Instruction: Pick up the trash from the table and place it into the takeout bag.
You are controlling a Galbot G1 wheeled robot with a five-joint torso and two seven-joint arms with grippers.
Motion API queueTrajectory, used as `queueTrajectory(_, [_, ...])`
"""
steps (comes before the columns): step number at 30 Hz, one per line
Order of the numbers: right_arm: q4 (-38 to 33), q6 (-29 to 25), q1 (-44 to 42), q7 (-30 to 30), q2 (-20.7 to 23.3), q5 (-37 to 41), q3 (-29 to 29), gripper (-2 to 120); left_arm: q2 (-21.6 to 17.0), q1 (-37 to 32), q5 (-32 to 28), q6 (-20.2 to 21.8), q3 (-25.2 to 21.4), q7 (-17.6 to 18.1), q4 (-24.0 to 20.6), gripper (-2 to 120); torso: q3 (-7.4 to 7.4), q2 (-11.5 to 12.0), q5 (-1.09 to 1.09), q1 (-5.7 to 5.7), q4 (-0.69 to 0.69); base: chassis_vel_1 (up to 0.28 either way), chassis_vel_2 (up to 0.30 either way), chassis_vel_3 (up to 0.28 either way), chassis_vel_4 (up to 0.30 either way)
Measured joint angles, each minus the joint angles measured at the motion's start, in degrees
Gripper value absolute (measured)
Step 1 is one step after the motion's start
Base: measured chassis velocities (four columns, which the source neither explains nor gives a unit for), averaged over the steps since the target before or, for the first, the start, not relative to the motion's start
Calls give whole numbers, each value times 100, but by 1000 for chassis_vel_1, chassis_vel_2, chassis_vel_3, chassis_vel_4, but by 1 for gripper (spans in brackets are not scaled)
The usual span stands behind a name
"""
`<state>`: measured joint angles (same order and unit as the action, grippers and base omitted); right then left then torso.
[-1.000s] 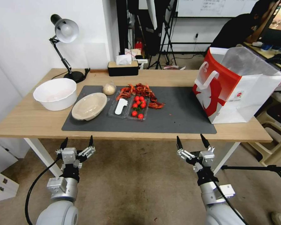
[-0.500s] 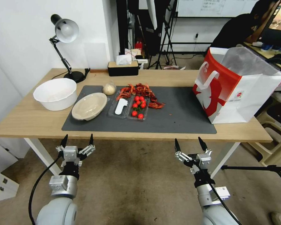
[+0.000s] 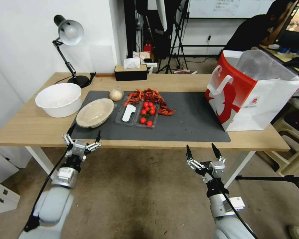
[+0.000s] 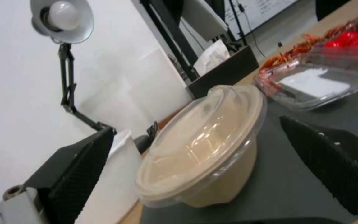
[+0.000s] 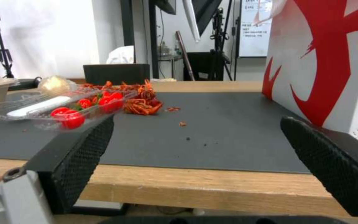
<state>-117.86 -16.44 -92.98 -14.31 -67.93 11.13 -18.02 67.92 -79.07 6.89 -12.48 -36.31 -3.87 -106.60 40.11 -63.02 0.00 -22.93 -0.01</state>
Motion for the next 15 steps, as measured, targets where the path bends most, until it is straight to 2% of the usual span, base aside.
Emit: queueTrajectory(15, [-1, 17, 79, -23, -19, 0, 7, 100, -634, 361, 117, -224, -56, -519, 693, 100, 0, 0, 0, 0, 1, 0, 0, 0, 0])
